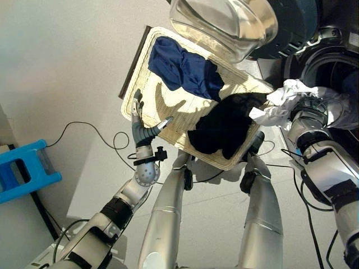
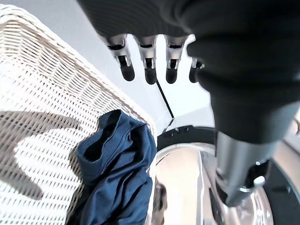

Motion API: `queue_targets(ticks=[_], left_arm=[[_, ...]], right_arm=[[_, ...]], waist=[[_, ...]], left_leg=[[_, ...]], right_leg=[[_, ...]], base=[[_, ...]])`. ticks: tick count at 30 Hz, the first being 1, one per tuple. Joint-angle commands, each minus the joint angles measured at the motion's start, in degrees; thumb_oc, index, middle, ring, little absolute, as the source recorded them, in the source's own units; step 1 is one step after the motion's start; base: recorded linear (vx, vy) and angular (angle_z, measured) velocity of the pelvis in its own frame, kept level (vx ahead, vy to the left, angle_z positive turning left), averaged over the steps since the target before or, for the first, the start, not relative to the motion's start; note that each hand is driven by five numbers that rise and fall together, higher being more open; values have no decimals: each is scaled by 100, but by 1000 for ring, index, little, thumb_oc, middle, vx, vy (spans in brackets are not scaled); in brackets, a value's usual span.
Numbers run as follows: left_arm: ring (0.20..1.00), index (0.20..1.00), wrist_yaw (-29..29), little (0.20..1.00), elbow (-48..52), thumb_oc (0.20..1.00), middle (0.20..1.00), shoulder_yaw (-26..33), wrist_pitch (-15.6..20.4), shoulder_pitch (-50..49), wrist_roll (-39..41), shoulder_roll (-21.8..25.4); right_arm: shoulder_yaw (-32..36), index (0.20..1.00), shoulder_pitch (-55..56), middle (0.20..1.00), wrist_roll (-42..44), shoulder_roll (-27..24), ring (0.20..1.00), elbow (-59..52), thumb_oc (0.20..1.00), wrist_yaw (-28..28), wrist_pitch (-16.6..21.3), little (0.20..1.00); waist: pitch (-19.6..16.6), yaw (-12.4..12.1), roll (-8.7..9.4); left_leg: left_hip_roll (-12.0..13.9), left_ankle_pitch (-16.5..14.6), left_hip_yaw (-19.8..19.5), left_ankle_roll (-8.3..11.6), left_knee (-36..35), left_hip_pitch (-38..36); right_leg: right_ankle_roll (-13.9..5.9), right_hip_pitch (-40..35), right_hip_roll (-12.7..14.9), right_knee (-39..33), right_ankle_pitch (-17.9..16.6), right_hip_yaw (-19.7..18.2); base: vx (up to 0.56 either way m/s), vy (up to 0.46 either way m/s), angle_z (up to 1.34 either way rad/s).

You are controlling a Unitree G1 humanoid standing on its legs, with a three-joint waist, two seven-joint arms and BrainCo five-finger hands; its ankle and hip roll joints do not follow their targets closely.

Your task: Put the clothes into the washing machine.

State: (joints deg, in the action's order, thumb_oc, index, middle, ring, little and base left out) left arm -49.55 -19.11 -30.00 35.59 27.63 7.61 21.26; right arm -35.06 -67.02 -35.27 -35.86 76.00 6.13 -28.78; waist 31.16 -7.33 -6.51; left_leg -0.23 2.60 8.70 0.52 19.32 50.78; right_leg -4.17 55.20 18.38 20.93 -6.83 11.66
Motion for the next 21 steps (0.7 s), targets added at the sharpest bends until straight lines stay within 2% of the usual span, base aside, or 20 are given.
queue_targets(ticks=[1, 2, 5, 10, 13, 14, 15, 16, 19, 21], left_arm=[[1000, 1000, 56, 1000, 467, 1000, 1000, 229, 254, -120, -6, -210], [1000, 1000, 97, 1000, 510, 1000, 1000, 261, 212, -171, -3, -172], [1000, 1000, 114, 1000, 553, 1000, 1000, 282, 154, -200, 1, -168], [1000, 1000, 99, 1000, 651, 1000, 1000, 310, 69, -253, -41, -160], [1000, 1000, 41, 1000, 644, 1000, 1000, 307, 125, -333, -97, -121], [1000, 1000, 41, 1000, 644, 1000, 1000, 307, 125, -333, -97, -121], [1000, 1000, 10, 1000, 655, 1000, 1000, 313, 129, -374, -123, -98], [1000, 1000, -44, 1000, 694, 1000, 1000, 317, 119, -439, -161, -78], [1000, 1000, -130, 1000, 670, 1000, 1000, 312, 125, -502, -177, -70], [1000, 1000, -177, 1000, 722, 1000, 1000, 320, 79, -557, -130, -18]], right_arm=[[-402, 200, 268, 200, -953, -538, 200, 501, 200, -737, -324, 200], [-451, 200, 374, 200, -1227, -584, 200, 471, 200, -837, -403, 200], [-509, 200, 419, 200, -1182, -588, 200, 432, 200, -728, -515, 200], [-360, 200, 517, 200, -100, -712, 200, 358, 200, 425, -429, 200], [-87, 200, 644, 200, 1070, -875, 200, 304, 200, 1592, -237, 200], [-87, 200, 644, 200, 1070, -875, 200, 304, 200, 1592, -237, 200], [275, 200, 771, 200, 1970, -952, 200, 205, 200, 2505, 114, 200], [806, 200, 943, 200, 2632, -1054, 200, 44, 200, 3169, 432, 200], [1531, 200, 1218, 200, 3717, -1122, 200, -151, 200, 3942, 972, 200], [2222, 200, 1554, 200, 4769, -1147, 200, -345, 200, 4393, 1533, 200]], waist=[[-137, 9, -823], [-137, 11, -801], [-137, 27, -785], [-137, 71, -710], [-137, 124, -627], [-137, 124, -627], [-137, 170, -578], [-137, 223, -524], [-137, 326, -466], [-137, 411, -422]], left_leg=[[-260, -314, 195, 183, 186, 240], [-260, -310, 172, 207, 174, 235], [-245, -289, 174, 216, 125, 208], [-179, -292, 210, 237, 45, 67], [-125, -303, 225, 240, -2, -34], [-125, -303, 225, 240, -2, -34], [-101, -320, 245, 237, -25, -107], [-69, -361, 271, 240, -28, -205], [-48, -413, 308, 238, -21, -331], [-20, -462, 351, 234, -15, -438]], right_leg=[[-377, 362, 0, 419, 164, 545], [-395, 341, -9, 410, 160, 561], [-392, 325, -47, 386, 157, 540], [-413, 189, -106, 326, 154, 552], [-425, 78, -167, 288, 156, 566], [-425, 78, -167, 288, 156, 566], [-429, 4, -209, 266, 158, 566], [-432, -92, -248, 258, 184, 560], [-425, -199, -319, 266, 223, 522], [-409, -285, -372, 284, 269, 483]], base=[[-16, -30, 3], [0, 0, 0], [0, 0, 0], [-5, -1, -1], [-3, -1, -1], [0, 0, 0], [0, 0, 0], [0, 0, 0], [15, 53, -8], [24, 68, -8]])
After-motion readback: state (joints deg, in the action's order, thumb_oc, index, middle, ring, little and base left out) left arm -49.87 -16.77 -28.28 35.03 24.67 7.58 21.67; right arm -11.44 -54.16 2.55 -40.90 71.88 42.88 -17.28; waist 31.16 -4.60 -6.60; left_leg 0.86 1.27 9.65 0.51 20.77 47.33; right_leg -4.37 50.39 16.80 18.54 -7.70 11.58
